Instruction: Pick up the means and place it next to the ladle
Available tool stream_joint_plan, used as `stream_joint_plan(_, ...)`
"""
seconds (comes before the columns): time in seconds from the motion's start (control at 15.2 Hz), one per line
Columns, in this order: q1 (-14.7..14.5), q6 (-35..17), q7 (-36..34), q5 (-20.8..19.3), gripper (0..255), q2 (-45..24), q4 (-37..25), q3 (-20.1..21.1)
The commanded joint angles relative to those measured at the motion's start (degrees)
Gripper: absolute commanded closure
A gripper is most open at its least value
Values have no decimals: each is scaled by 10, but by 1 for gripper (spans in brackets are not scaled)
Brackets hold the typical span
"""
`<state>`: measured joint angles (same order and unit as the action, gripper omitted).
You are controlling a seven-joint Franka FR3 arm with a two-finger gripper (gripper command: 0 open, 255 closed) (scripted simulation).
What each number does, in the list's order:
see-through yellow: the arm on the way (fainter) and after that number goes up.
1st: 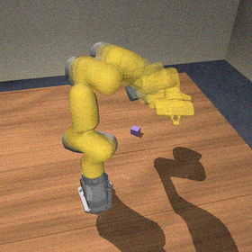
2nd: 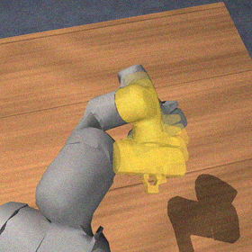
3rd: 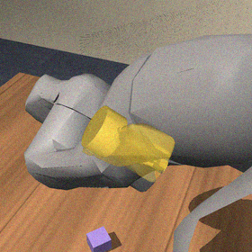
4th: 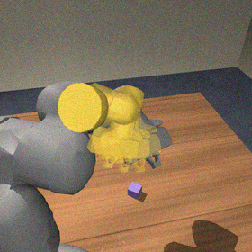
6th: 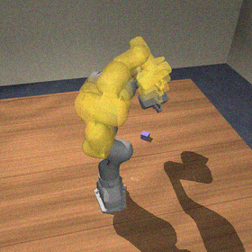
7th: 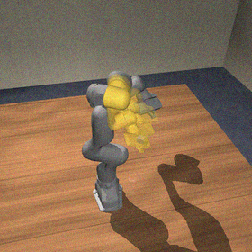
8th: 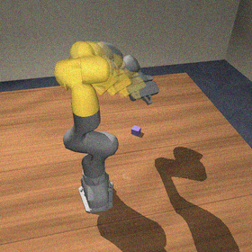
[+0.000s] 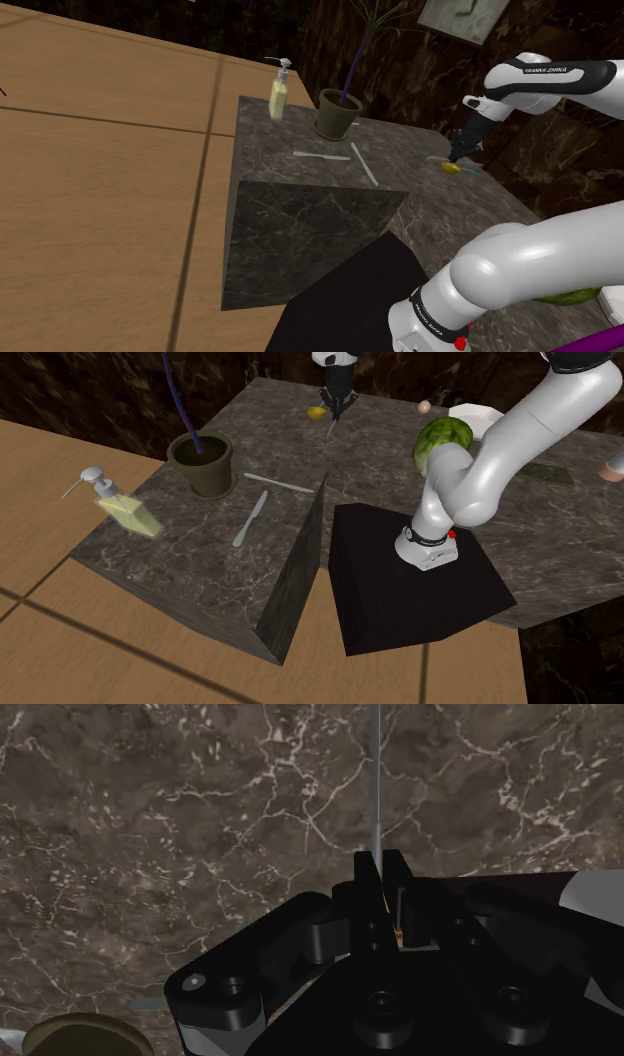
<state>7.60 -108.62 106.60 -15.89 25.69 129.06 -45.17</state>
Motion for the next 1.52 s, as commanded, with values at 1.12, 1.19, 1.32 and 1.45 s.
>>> stream_joint_plan(1.12, 133, 58, 502, 363, 255, -454, -300, -239)
stream_joint_plan(1.19, 169, 70, 519, 382, 255, -477, -325, -224)
stream_joint_plan(1.32, 242, 95, 551, 416, 255, -525, -383, -194)
stream_joint_plan(1.45, 241, 81, 554, 418, 255, -527, -370, -191)
